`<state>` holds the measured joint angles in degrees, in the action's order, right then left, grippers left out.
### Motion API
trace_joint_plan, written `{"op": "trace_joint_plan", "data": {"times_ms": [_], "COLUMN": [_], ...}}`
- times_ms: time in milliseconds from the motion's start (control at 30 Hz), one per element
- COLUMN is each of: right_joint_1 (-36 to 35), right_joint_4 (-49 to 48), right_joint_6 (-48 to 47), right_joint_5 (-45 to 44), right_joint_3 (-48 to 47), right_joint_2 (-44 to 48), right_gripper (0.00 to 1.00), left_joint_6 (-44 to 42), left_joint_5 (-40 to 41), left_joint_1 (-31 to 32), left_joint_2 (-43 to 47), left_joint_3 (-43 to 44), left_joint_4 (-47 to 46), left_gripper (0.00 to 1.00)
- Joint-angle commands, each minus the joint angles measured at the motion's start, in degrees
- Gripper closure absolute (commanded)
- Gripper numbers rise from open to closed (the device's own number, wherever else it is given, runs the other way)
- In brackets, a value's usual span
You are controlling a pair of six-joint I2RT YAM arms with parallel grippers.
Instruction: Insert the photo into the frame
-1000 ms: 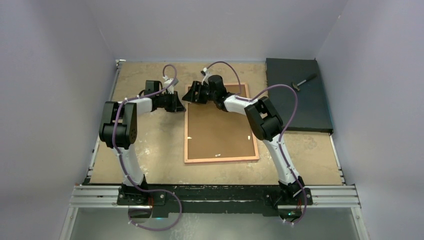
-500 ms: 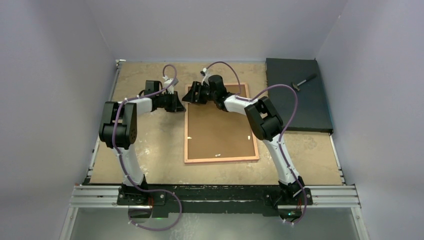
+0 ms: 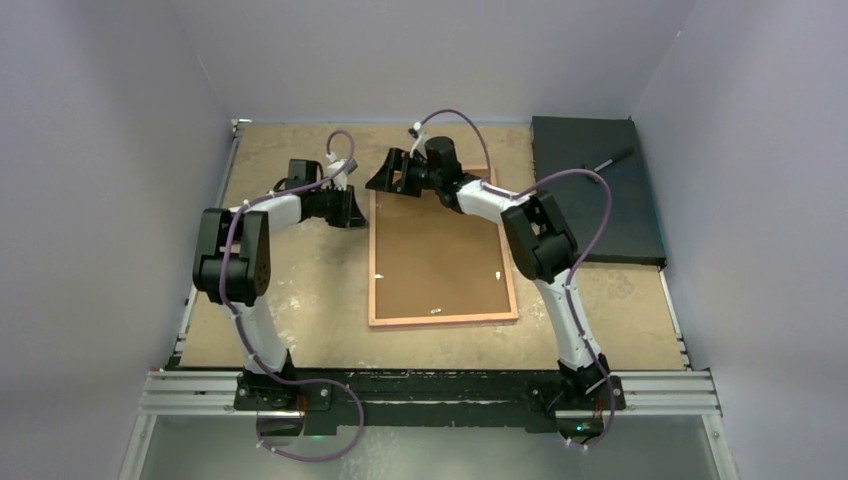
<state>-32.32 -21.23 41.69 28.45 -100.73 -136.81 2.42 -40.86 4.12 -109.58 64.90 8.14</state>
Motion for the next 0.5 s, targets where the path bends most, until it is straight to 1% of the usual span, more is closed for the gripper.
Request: {"op": "trace_joint_plan", "data": {"times_ms": [0, 133, 233, 367, 467], "right_joint_1": [1.5, 1.5, 1.9, 3.0, 5.2], "right_joint_4": [-0.1, 1.4, 3.8, 12.7, 15.7], "right_joint_6": [-1.2, -2.2, -2.5, -5.2, -6.7], "right_joint_5": [-0.9, -4.1, -8.9, -20.9, -27.8], "right_joint_3": [1.0, 3.4, 4.4, 4.7, 7.4], "right_joint_2": [8.7, 11.1, 12.7, 17.2, 21.1], "right_gripper": [0.01, 0.01, 0.01, 0.01, 0.01], "left_joint_6": [-5.0, -6.3, -7.0, -9.2, -11.9], "left_joint_5": [0.9, 0.9, 0.4, -0.6, -0.1], "left_joint_1": [-0.9, -1.6, -2.2, -2.9, -3.1], "left_joint_2": [4.5, 5.9, 7.0, 7.9, 8.9], "left_joint_3": [0.9, 1.2, 1.3, 3.0, 3.1], "left_joint_4": [4.1, 6.1, 6.6, 9.2, 10.9], "left_gripper": [0.89, 0.84, 0.79, 0.72, 0.69]}}
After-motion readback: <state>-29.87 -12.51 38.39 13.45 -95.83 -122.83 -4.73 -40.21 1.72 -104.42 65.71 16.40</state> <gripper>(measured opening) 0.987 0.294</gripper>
